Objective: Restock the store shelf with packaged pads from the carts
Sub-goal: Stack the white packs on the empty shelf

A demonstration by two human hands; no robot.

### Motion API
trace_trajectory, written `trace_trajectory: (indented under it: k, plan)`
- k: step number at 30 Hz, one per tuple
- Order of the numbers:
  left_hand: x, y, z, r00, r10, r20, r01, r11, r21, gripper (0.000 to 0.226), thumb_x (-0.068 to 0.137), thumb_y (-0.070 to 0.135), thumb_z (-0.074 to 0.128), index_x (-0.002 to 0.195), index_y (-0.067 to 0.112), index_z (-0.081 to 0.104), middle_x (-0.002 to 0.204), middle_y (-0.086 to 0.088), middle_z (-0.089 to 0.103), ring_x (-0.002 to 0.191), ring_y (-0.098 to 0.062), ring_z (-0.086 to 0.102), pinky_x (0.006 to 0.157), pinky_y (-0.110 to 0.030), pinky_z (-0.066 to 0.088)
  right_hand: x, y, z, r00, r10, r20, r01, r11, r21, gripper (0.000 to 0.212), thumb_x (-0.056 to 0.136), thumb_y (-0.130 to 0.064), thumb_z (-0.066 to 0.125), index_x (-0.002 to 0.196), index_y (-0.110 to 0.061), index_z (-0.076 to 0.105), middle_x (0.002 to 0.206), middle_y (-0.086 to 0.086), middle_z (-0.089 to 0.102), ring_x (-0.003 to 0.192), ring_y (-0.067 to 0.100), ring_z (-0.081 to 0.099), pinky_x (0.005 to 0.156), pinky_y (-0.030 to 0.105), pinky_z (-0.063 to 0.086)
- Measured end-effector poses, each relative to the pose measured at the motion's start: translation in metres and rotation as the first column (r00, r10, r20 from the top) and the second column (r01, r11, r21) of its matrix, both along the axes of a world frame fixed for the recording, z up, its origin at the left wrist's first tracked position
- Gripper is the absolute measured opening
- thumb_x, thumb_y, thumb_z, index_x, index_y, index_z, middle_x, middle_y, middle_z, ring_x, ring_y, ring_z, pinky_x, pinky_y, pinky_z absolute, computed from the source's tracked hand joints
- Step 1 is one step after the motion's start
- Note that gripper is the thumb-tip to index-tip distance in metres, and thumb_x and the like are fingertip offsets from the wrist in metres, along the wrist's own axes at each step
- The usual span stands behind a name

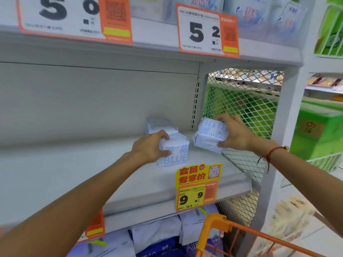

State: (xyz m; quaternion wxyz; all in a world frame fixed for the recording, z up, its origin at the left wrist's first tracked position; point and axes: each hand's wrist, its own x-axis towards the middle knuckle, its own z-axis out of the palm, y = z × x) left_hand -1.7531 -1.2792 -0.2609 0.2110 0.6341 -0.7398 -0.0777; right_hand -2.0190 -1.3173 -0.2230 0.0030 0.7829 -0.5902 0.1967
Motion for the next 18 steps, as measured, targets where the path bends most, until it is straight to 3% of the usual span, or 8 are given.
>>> trace_trajectory:
  k: [6,9,11,14,18]
  plan:
    - [-0.02,-0.009,0.002,1.0,0.021,-0.004,-0.021,1.0,-0.013,0.046,0.084,0.047,0.064,0.124,0.031,0.048,0.131,0.006,0.054,0.116,-0.021,0.052,0.082,-0.03,0.04,-0.014,0.01,0.006,0.999,0.032,-0.032,-0.034,0.996,-0.088,0.082,0.063,-0.012,0.081,0.132,-0.016,0.036,0.13,0.012,0.041,0.126,0.025,0.032,0.099,0.034,0.036]
    - [-0.022,-0.01,0.003,1.0,-0.023,0.01,0.024,1.0,-0.02,0.06,0.081,0.053,0.064,0.133,0.028,0.045,0.146,0.004,0.04,0.133,-0.019,0.036,0.099,-0.035,0.038,-0.019,0.016,0.013,0.998,0.046,-0.037,-0.05,0.992,-0.116,0.079,0.062,-0.008,0.08,0.128,-0.018,0.038,0.13,0.012,0.04,0.124,0.026,0.035,0.097,0.033,0.036]
    - [-0.026,-0.004,0.015,0.988,-0.05,-0.147,0.041,0.997,-0.064,0.074,0.08,0.06,0.06,0.139,0.02,0.041,0.15,0.001,0.034,0.139,-0.02,0.029,0.109,-0.035,0.029,-0.019,0.026,0.02,0.997,0.081,0.003,-0.079,0.978,-0.191,0.073,0.063,-0.007,0.08,0.125,-0.018,0.041,0.129,0.011,0.04,0.123,0.026,0.036,0.095,0.029,0.034]
    - [-0.033,0.006,0.049,0.828,-0.072,-0.556,0.127,0.99,0.06,0.084,0.08,0.072,0.048,0.144,0.019,0.036,0.145,0.005,0.04,0.131,-0.017,0.041,0.108,-0.036,0.036,-0.006,0.045,0.031,0.978,0.21,-0.003,-0.2,0.927,-0.317,0.066,0.066,-0.009,0.079,0.121,-0.02,0.045,0.13,0.009,0.039,0.124,0.025,0.035,0.099,0.032,0.034]
    - [-0.024,0.013,0.078,0.746,-0.11,-0.657,0.349,0.905,0.244,0.062,0.073,0.065,0.061,0.123,0.028,0.058,0.116,0.005,0.06,0.106,-0.014,0.056,0.09,-0.032,0.045,0.021,0.06,0.041,0.907,0.374,-0.196,-0.42,0.842,-0.338,0.053,0.071,-0.006,0.072,0.116,-0.021,0.051,0.139,-0.003,0.046,0.131,0.022,0.032,0.098,0.038,0.031]
